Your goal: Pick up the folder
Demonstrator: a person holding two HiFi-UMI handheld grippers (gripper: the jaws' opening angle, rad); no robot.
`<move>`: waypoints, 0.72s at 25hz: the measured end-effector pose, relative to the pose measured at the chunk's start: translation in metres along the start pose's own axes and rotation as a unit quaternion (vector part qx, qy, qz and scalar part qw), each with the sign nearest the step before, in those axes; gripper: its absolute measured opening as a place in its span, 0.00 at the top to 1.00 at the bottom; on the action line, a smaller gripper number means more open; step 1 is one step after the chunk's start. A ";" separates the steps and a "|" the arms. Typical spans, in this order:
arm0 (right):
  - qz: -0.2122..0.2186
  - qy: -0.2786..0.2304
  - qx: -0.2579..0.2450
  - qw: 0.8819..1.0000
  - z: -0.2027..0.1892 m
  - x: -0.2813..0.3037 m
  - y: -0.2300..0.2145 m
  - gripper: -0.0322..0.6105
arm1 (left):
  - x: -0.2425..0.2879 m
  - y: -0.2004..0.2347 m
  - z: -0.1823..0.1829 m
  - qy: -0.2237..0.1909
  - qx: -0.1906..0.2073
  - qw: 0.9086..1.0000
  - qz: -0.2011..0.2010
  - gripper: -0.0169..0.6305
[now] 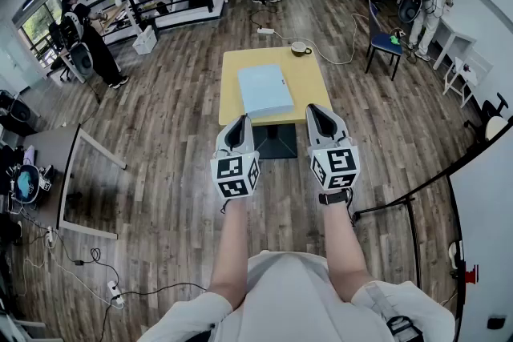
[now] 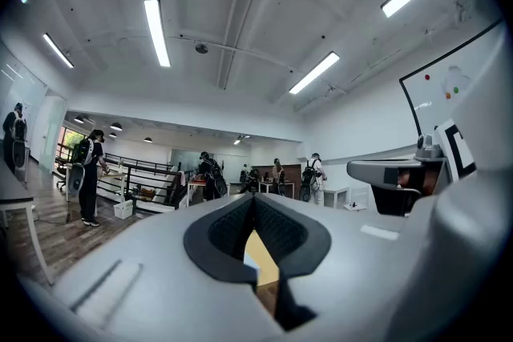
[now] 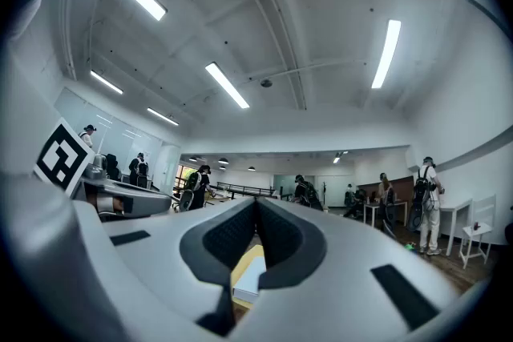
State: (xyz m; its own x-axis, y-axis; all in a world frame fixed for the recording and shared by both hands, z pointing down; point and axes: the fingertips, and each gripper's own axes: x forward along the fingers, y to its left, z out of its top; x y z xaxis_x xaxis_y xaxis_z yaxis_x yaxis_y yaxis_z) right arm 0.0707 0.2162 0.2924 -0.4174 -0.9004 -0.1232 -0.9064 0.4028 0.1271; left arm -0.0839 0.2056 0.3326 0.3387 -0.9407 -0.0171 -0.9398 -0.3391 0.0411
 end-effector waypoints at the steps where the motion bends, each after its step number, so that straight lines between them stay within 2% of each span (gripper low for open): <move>1: 0.000 0.000 -0.001 1.000 0.001 0.001 0.002 0.93 | 0.000 0.001 0.001 -0.001 0.000 1.000 -0.002 0.96; 6: -0.002 0.003 -0.001 1.000 0.003 0.013 0.012 0.93 | 0.000 0.010 0.006 -0.002 0.003 1.000 -0.011 0.95; 10: -0.015 0.010 0.017 1.000 -0.006 0.022 0.029 0.93 | -0.007 0.033 0.002 -0.001 -0.002 1.000 -0.010 0.95; 18: -0.008 0.034 0.035 0.999 -0.045 0.029 0.061 0.93 | -0.012 0.053 -0.035 0.020 -0.014 1.000 -0.016 0.95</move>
State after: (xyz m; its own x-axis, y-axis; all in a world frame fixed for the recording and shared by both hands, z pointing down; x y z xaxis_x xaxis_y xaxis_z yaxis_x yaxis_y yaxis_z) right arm 0.0065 0.2071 0.3412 -0.3992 -0.9151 -0.0571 -0.9164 0.3962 0.0568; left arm -0.1357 0.1986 0.3698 0.3709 -0.9284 0.0212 -0.9269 -0.3687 0.0696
